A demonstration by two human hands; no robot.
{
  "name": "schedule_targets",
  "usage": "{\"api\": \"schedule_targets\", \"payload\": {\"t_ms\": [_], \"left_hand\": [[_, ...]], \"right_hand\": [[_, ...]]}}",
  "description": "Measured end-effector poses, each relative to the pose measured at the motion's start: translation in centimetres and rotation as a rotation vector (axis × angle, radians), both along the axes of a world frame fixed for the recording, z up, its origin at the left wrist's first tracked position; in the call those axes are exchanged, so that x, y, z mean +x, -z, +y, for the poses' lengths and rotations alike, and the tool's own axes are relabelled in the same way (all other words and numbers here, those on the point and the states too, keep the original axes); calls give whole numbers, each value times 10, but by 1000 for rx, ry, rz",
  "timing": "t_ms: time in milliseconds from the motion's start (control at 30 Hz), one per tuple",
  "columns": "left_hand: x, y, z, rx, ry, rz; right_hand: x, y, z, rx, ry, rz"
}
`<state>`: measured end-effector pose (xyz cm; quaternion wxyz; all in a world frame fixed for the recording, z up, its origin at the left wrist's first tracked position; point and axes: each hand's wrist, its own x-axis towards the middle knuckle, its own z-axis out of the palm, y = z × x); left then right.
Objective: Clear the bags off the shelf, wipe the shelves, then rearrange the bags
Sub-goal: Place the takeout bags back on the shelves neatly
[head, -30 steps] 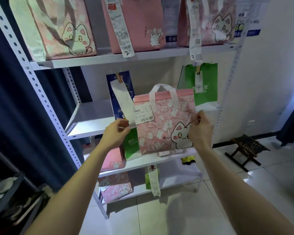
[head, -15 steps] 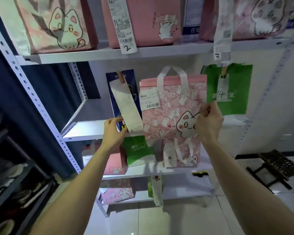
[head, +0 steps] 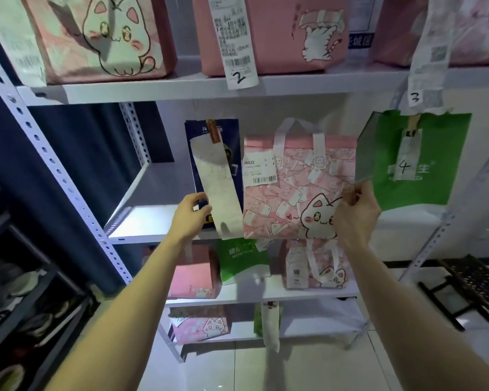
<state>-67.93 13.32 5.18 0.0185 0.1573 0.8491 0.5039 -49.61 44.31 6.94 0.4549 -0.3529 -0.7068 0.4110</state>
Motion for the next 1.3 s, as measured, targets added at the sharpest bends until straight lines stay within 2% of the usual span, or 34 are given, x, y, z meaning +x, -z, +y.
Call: {"api": "schedule_targets", "payload": {"t_ms": [300, 433, 600, 900, 1133, 1300], "left_hand": [[-41, -11, -108, 5, -43, 23], [-60, -8, -158, -19, -125, 1], [-70, -9, -195, -9, -102, 1], [-68, 2, -204, -69, -143, 34], [-41, 14, -195, -52, -316, 292], [-8, 12, -162, -51, -156, 251]], "right_hand": [[-78, 10, -94, 55, -88, -29], [-111, 14, -137, 64, -122, -32], [-139, 22, -172, 79, -123, -61], [-143, 29, -178, 68, -130, -118], [-133, 27, -179, 39, -135, -175], [-101, 23, -167, -6, -199, -186]]}}
